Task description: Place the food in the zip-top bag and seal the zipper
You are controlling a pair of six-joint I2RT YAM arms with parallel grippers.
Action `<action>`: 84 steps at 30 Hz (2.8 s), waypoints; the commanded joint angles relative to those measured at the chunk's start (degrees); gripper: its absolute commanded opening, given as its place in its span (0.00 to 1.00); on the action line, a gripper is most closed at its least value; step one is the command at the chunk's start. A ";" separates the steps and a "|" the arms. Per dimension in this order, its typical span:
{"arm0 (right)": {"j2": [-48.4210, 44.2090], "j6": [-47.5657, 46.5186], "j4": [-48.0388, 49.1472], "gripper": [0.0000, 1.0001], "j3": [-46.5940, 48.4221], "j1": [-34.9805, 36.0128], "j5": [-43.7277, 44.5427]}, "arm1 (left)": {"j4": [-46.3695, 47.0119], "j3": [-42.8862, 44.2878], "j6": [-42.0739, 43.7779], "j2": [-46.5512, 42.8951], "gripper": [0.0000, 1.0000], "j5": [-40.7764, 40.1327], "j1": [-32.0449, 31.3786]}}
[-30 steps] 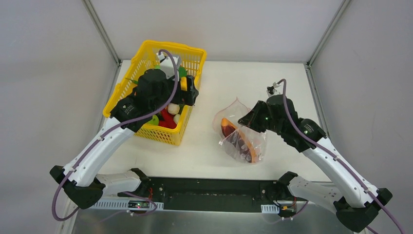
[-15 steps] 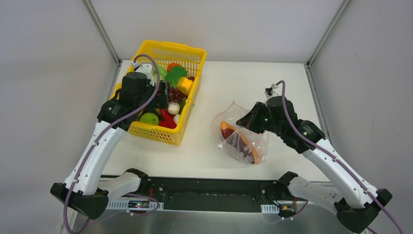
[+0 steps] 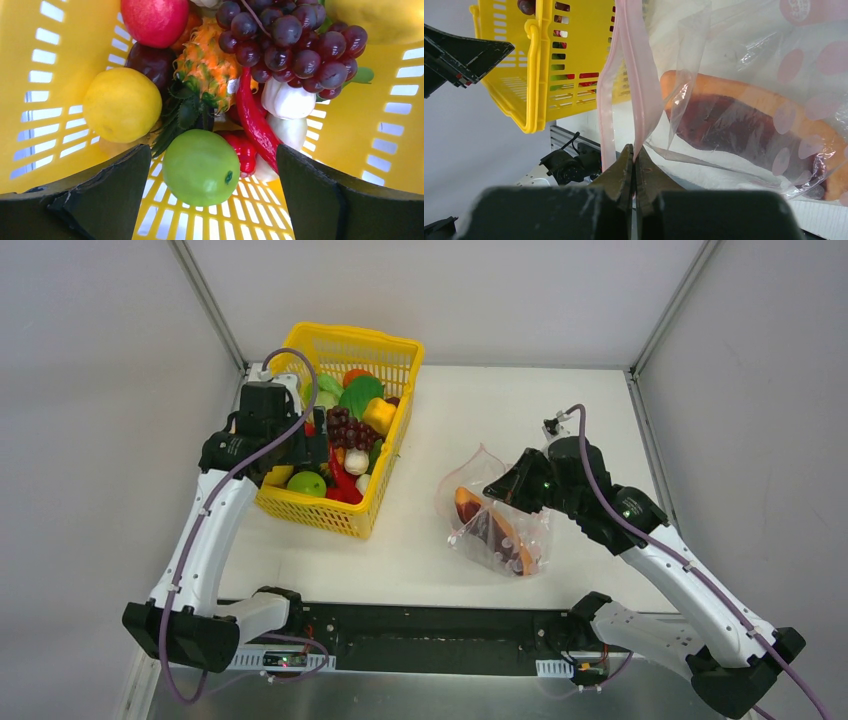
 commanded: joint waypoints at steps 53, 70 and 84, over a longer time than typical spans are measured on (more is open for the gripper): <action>0.00 -0.24 3.99 0.00 -1.56 0.21 -1.66 | 14.01 20.56 -9.57 33.93 0.08 1.28 4.66; -0.86 0.55 4.64 0.00 -2.56 0.20 -2.34 | 17.48 10.77 -6.44 13.86 0.02 -2.77 4.68; -1.93 1.52 6.29 0.00 -3.71 0.20 -3.60 | 2.52 5.01 -3.30 -1.52 0.14 2.85 4.70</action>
